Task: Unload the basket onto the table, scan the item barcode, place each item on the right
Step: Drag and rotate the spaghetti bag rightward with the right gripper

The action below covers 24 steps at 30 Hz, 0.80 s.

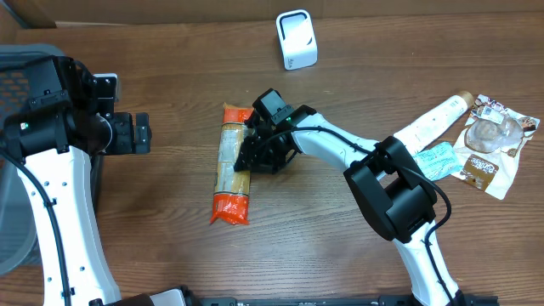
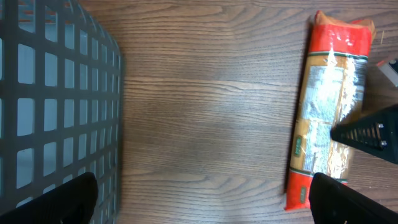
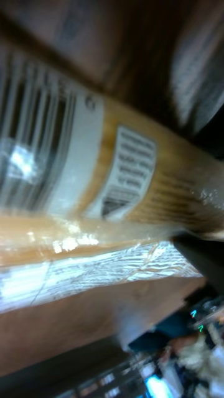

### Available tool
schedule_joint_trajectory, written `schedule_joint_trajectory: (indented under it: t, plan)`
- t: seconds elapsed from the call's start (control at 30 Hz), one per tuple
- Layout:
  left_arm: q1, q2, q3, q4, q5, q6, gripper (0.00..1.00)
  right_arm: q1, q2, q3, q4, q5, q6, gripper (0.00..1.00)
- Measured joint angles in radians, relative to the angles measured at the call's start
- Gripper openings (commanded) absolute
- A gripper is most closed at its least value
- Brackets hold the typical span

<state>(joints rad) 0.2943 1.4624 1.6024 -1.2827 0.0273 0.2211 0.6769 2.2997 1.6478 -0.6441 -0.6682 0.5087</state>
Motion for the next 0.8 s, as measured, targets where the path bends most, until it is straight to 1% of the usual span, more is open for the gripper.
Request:
schedule_joint_trajectory:
  t: [0.03, 0.13, 0.23, 0.3, 0.37, 0.47, 0.6, 0.67, 0.77, 0.8]
  plan:
    - [0.000, 0.000, 0.000, 0.000, 0.000, 0.000, 1.00, 0.000, 0.000, -0.001, -0.001, -0.006, 0.002, 0.13]
    - [0.000, 0.000, 0.000, 0.000, 0.000, 0.000, 1.00, -0.001, 0.000, -0.001, 0.000, -0.033, 0.009, 0.06]
    - [0.000, 0.000, 0.000, 0.000, 0.000, 0.000, 1.00, -0.002, -0.002, 0.000, -0.022, -0.042, -0.009, 0.04]
    - [0.000, 0.000, 0.000, 0.000, 0.000, 0.000, 1.00, -0.007, -0.010, 0.005, -0.083, -0.023, -0.034, 0.04]
    - [0.000, 0.000, 0.000, 0.000, 0.000, 0.000, 1.00, -0.011, -0.036, 0.018, -0.203, 0.039, -0.058, 0.04]
    - [0.000, 0.000, 0.000, 0.000, 0.000, 0.000, 1.00, -0.014, -0.084, 0.066, -0.410, 0.216, -0.082, 0.04]
    - [0.000, 0.000, 0.000, 0.000, 0.000, 0.000, 0.99, -0.015, -0.131, 0.191, -0.679, 0.565, -0.099, 0.04]
    - [0.000, 0.000, 0.000, 0.000, 0.000, 0.000, 0.99, -0.011, -0.155, 0.234, -0.763, 0.763, -0.106, 0.04]
    - [0.000, 0.000, 0.000, 0.000, 0.000, 0.000, 0.99, 0.011, -0.170, 0.251, -0.826, 0.972, -0.110, 0.04]
    - [0.000, 0.000, 0.000, 0.000, 0.000, 0.000, 1.00, 0.018, -0.170, 0.251, -0.835, 0.998, -0.110, 0.05]
